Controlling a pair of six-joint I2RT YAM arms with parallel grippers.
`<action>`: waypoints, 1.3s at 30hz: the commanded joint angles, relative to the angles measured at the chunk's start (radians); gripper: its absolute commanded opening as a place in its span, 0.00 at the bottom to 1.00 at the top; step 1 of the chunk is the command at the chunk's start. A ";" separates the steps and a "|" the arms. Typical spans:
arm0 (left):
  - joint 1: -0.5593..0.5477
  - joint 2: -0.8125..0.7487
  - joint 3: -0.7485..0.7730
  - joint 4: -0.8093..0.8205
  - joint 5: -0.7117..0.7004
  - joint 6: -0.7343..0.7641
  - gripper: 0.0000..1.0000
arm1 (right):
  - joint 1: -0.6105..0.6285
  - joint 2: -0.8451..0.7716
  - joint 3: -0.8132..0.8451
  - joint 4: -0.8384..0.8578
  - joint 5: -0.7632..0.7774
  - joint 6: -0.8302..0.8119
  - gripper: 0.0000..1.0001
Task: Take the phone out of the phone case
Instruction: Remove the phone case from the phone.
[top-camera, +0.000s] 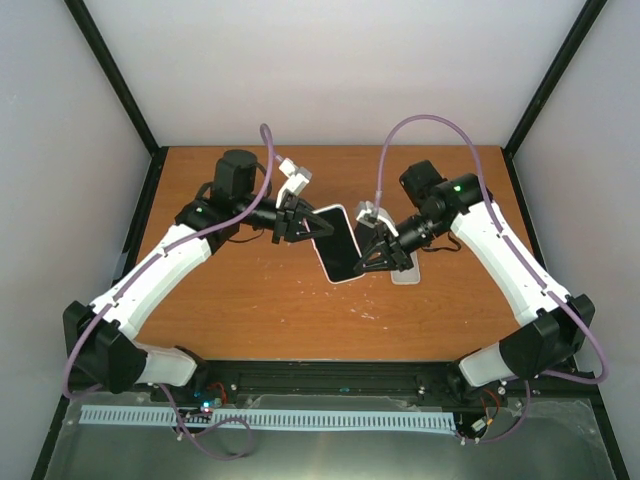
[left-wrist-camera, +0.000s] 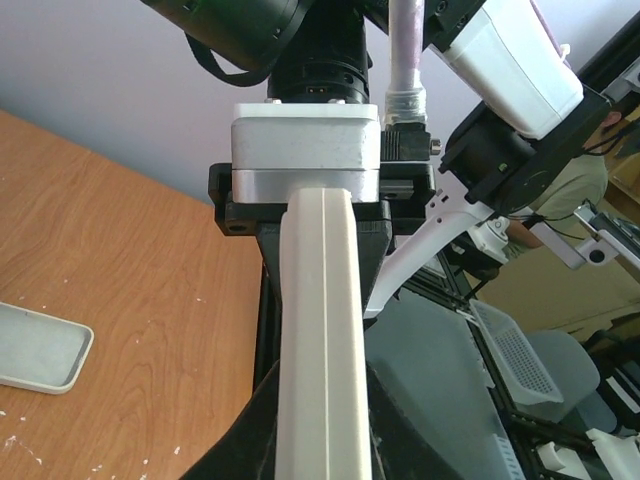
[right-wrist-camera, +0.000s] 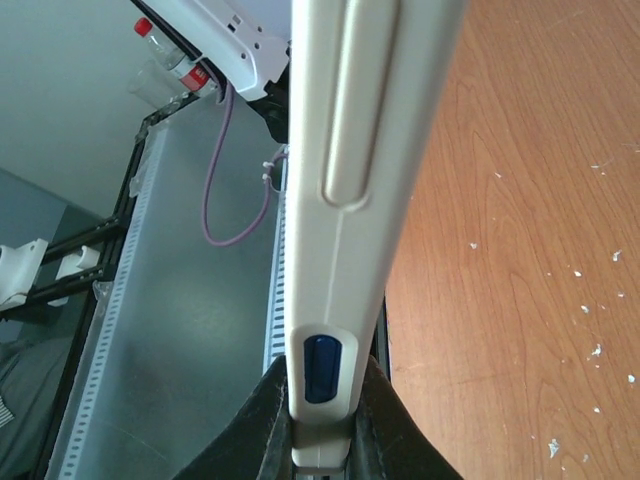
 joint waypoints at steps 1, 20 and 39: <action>0.001 -0.003 0.042 -0.018 0.018 0.023 0.01 | 0.005 0.006 0.058 -0.010 -0.019 -0.003 0.08; 0.144 -0.153 -0.310 1.120 -0.288 -0.924 0.00 | -0.303 -0.135 -0.137 0.587 -0.534 0.462 0.54; 0.139 -0.131 -0.374 1.334 -0.441 -1.065 0.00 | -0.157 -0.265 -0.356 1.585 -0.073 1.382 0.58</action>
